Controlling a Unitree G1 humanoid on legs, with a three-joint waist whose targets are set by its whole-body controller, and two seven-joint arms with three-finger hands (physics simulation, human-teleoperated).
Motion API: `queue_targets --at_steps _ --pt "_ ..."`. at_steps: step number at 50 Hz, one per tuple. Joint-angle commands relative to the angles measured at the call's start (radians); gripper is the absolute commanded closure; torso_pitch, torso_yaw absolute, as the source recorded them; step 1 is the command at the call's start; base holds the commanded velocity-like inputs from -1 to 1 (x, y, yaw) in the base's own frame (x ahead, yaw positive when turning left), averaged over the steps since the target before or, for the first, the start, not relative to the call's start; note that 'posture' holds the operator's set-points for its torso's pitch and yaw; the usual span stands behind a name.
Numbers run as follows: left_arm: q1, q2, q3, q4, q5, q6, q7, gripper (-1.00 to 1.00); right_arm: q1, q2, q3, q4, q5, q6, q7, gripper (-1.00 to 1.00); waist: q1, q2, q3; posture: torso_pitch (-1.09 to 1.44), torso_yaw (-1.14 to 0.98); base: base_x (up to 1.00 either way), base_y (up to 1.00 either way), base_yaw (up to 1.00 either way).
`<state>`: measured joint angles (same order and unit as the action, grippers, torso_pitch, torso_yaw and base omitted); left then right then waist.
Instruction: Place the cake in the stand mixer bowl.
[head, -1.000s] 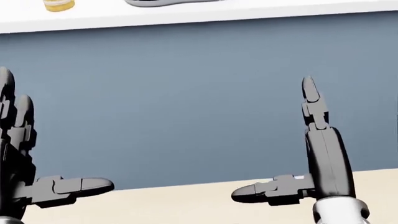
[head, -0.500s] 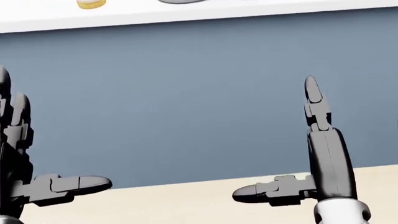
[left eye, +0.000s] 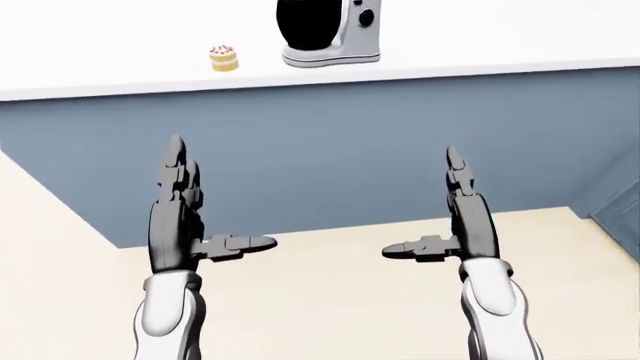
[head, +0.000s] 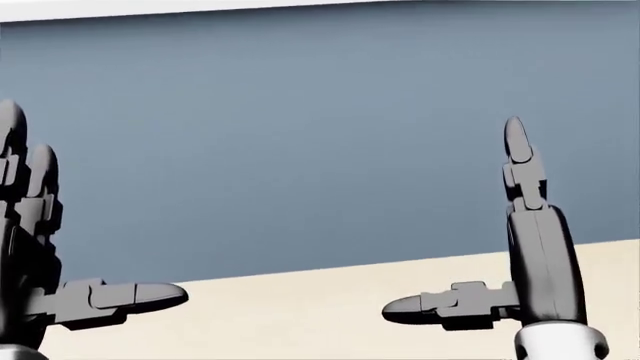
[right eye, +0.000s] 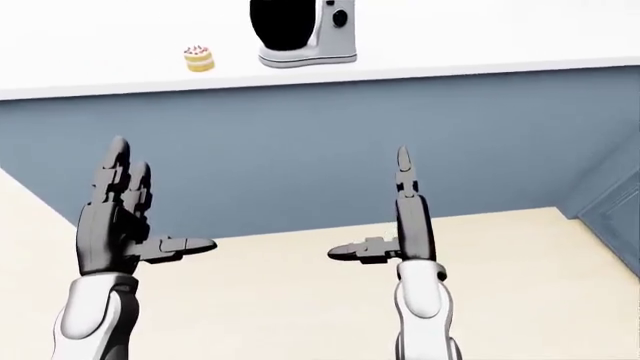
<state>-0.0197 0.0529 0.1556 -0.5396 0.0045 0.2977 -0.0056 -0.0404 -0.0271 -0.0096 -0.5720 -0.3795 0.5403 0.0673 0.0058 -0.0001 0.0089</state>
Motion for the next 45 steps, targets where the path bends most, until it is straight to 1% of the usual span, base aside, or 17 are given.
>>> queue_targets --at_steps 1,5,7,11,13,14,19,23,26,27,29,35,38,39,40,41,45 --pt "-0.015 0.005 0.004 -0.036 0.001 -0.029 0.002 -1.00 -0.017 -0.002 -0.001 -0.039 -0.005 -0.030 -0.005 -1.00 0.000 0.000 -0.016 0.00 0.00 0.01 0.00 0.00" --pt "-0.016 0.005 0.005 -0.037 0.001 -0.029 0.002 -1.00 -0.018 -0.003 0.000 -0.037 -0.007 -0.033 -0.005 -1.00 -0.003 0.003 -0.030 0.00 0.00 0.04 0.00 0.00" --pt "-0.016 0.005 0.005 -0.039 0.001 -0.028 0.002 -1.00 -0.019 -0.002 0.002 -0.037 -0.009 -0.033 -0.005 -1.00 -0.004 0.010 0.005 0.00 0.00 0.14 0.00 0.00" --pt "-0.017 0.006 0.007 -0.044 -0.001 -0.024 0.001 -1.00 -0.021 -0.002 0.001 -0.034 -0.011 -0.033 -0.005 -1.00 -0.004 0.036 0.025 0.00 0.00 0.18 0.00 0.00" --pt "-0.018 0.006 0.008 -0.042 -0.001 -0.024 0.001 -1.00 -0.022 -0.002 -0.001 -0.035 -0.012 -0.031 -0.004 -1.00 -0.005 0.049 0.027 0.00 0.00 0.17 0.00 0.00" --pt "-0.019 0.006 0.009 -0.043 -0.001 -0.023 0.002 -1.00 -0.022 -0.003 -0.002 -0.034 -0.011 -0.032 -0.004 -1.00 -0.003 0.033 0.021 0.00 0.00 0.18 0.00 0.00" --pt "-0.022 0.007 0.008 -0.040 -0.001 -0.023 0.002 -1.00 -0.026 -0.003 -0.002 -0.036 -0.015 -0.023 -0.002 -1.00 -0.004 0.039 0.014 0.00 0.00 0.18 0.00 0.00" --pt "-0.025 0.008 0.007 -0.041 0.001 -0.021 0.004 -1.00 -0.029 -0.003 -0.005 -0.035 -0.016 -0.017 -0.003 -1.00 0.002 0.003 0.021 0.00 0.00 0.18 0.00 0.00" --pt "-0.023 0.007 0.006 -0.041 0.001 -0.022 0.004 -1.00 -0.030 -0.003 -0.004 -0.033 -0.018 -0.010 -0.003 -1.00 0.000 -0.079 -0.001 0.00 0.00 0.18 0.00 0.00" --pt "-0.023 0.007 0.006 -0.039 0.002 -0.025 0.003 -1.00 -0.028 -0.003 -0.004 -0.032 -0.023 -0.001 -0.006 -1.00 -0.011 -0.031 0.014 0.00 0.00 0.17 0.00 0.00" --pt "-0.022 0.007 0.006 -0.038 0.002 -0.026 0.003 -1.00 -0.028 -0.003 -0.003 -0.036 -0.033 0.017 -0.007 -1.00 -0.008 -0.047 0.016 0.00 0.00 0.18 0.00 0.00" --pt "-0.021 0.007 0.008 -0.029 0.004 -0.036 0.005 -1.00 -0.030 -0.001 0.003 -0.039 -0.039 0.027 -0.008 -1.00 -0.009 0.008 0.029 0.00 0.00 0.16 0.00 0.00" --pt "-0.019 0.007 0.008 -0.027 0.005 -0.039 0.005 -1.00 -0.029 -0.001 0.003 -0.037 -0.039 0.022 -0.009 -1.00 -0.007 0.075 0.000 0.00 0.00 0.02 0.00 0.11" --pt "-0.018 0.007 0.008 -0.027 0.005 -0.041 0.005 -1.00 -0.029 -0.002 0.003 -0.035 -0.038 0.019 -0.009 -1.00 -0.008 0.081 -0.014 0.00 0.00 0.00 0.00 0.38" --pt "-0.018 0.007 0.008 -0.027 0.006 -0.041 0.005 -1.00 -0.029 -0.002 0.002 -0.032 -0.037 0.015 -0.009 -1.00 0.010 0.060 -0.001 0.00 0.00 0.00 0.00 0.47" --pt "-0.018 0.007 0.009 -0.029 0.006 -0.040 0.005 -1.00 -0.032 -0.003 0.004 -0.035 -0.040 0.017 -0.007 -1.00 0.006 0.070 -0.002 0.00 0.00 0.00 0.00 0.49" --pt "-0.018 0.006 0.008 -0.025 0.007 -0.045 0.006 -1.00 -0.030 -0.004 0.002 -0.033 -0.040 0.013 -0.004 -1.00 0.015 0.028 -0.001 0.00 0.00 0.00 0.00 0.50"
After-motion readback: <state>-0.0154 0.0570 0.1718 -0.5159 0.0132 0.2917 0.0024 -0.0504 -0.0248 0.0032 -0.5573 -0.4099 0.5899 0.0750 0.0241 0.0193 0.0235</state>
